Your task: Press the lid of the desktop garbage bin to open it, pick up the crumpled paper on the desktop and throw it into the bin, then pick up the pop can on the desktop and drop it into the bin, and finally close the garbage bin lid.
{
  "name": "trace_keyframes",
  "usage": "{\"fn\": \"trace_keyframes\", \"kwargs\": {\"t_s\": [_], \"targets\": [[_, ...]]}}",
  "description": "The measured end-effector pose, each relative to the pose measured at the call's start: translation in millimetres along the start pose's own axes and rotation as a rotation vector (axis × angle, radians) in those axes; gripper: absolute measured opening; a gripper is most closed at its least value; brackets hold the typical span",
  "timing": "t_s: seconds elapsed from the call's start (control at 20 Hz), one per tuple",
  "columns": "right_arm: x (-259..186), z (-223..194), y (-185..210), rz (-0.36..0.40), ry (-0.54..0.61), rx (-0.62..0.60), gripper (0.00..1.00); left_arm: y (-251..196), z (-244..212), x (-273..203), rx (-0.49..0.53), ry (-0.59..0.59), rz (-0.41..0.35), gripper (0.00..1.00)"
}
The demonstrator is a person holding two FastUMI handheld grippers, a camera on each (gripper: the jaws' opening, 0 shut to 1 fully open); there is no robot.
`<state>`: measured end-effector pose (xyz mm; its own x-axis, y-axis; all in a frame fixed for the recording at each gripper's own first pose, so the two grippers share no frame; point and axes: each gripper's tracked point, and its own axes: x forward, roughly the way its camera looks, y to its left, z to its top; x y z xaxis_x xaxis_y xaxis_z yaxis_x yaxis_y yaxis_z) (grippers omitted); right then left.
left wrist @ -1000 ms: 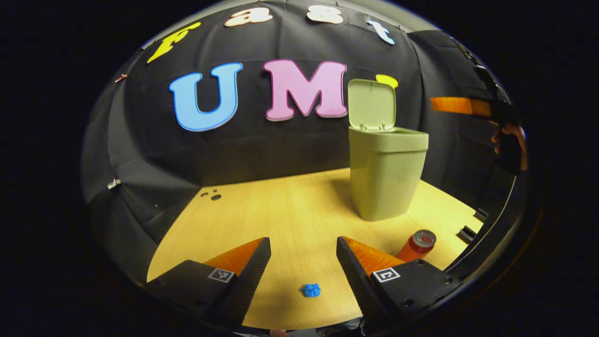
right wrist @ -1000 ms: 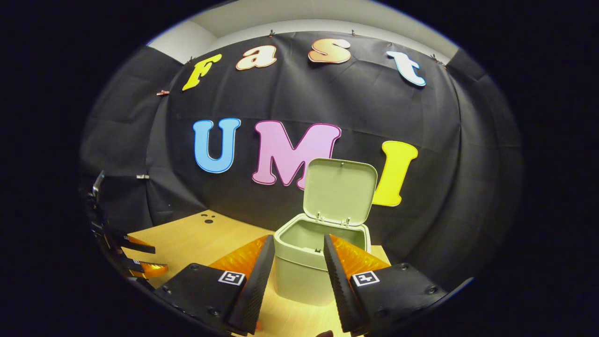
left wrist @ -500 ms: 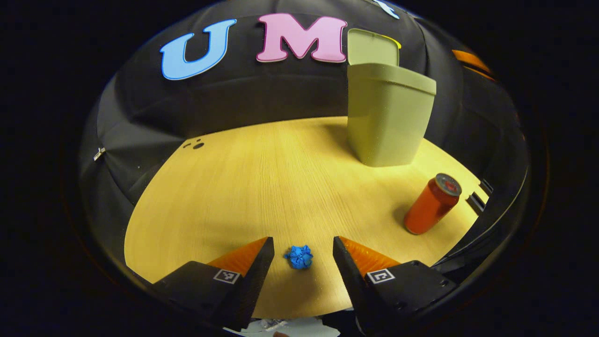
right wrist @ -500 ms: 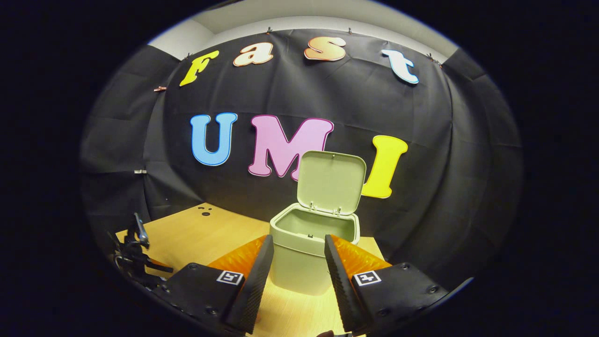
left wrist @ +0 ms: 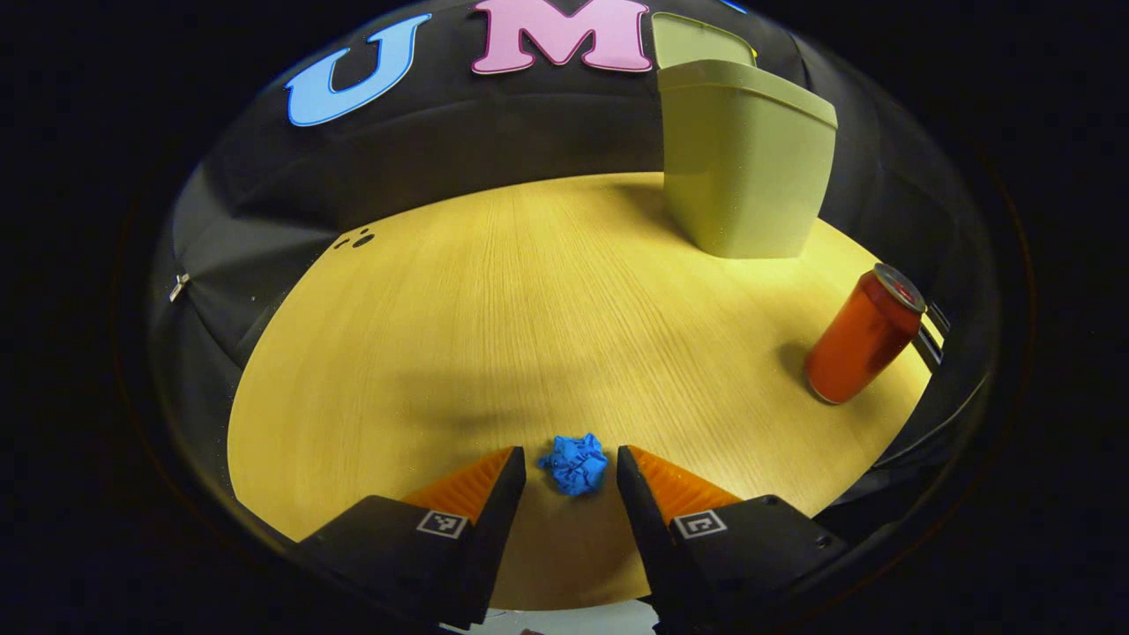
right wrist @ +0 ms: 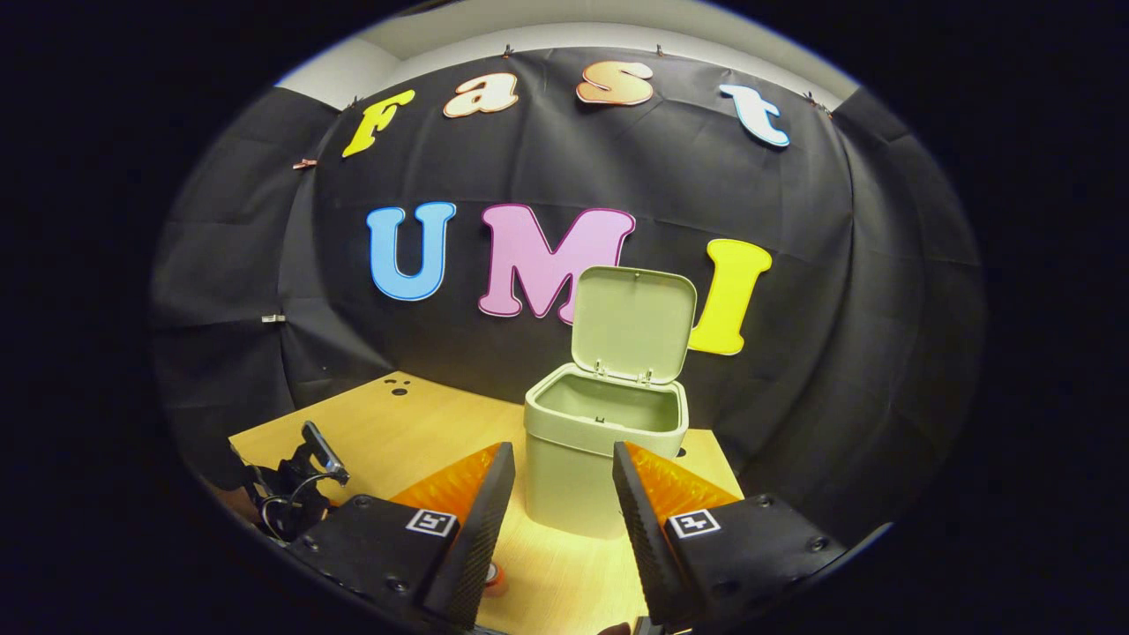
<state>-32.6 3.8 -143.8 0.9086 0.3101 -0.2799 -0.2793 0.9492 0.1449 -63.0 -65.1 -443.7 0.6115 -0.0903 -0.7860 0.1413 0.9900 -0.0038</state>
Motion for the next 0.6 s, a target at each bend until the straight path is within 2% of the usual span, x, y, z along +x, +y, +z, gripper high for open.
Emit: {"fn": "trace_keyframes", "kwargs": {"t_s": [0.1,0.15,0.2,0.25,0.35,0.4,0.6], "targets": [[-1.2,-6.5,2.6,0.005,0.016,-0.002,0.72,-3.5,-1.4,3.5,-0.002,0.010,-0.024,0.66],[-1.7,-9.9,3.9,0.008,0.023,-0.002,0.72,-5.1,-0.6,4.8,-0.002,0.010,-0.034,0.56],[-2.6,-12.5,5.6,0.011,0.030,-0.001,0.72,-5.4,0.0,5.3,-0.002,0.011,-0.043,0.57],[-3.4,-14.1,7.5,0.014,0.035,0.002,0.72,-6.6,1.2,5.3,-0.003,0.013,-0.049,0.48],[-3.9,-16.9,8.5,0.018,0.041,0.006,0.74,-8.0,1.6,4.8,-0.003,0.017,-0.061,0.43],[-3.7,-17.7,9.5,0.019,0.042,0.007,0.74,-10.5,1.6,3.8,-0.005,0.016,-0.068,0.38],[-1.2,-20.4,8.6,0.022,0.045,0.017,0.74,-11.0,9.7,-4.2,-0.005,-0.003,-0.078,0.37]]}}
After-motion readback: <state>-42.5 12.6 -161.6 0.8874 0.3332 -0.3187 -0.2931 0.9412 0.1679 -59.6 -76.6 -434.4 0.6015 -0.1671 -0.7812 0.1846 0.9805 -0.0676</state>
